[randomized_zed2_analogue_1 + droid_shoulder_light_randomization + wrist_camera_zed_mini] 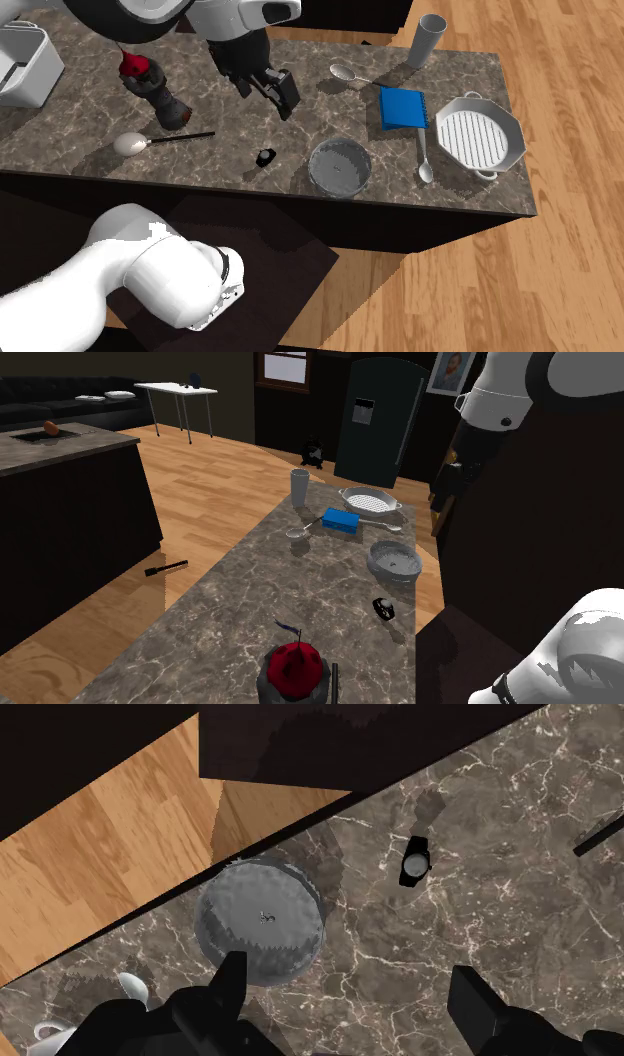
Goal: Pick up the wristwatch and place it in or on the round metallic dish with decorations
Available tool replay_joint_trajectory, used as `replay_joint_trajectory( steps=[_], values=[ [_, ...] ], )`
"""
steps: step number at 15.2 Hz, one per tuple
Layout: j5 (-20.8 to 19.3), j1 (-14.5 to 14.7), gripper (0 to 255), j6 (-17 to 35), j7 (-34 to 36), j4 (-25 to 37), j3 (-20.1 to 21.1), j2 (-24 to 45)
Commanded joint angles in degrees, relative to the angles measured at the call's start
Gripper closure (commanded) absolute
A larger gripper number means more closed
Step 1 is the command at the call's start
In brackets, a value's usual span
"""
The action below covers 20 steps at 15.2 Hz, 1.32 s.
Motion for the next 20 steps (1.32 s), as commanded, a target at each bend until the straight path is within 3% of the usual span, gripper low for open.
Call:
replay_joint_trajectory(
  steps=[1,11,20],
  values=[
    [0.0,0.0,0,0.0,0.0,0.0,0.0,0.0],
    [3.2,2.72,0,18.19,3.39,-18.33,3.33,0.04],
    [6.29,5.5,0,39.26,7.02,-29.47,7.66,10.07]
  ],
)
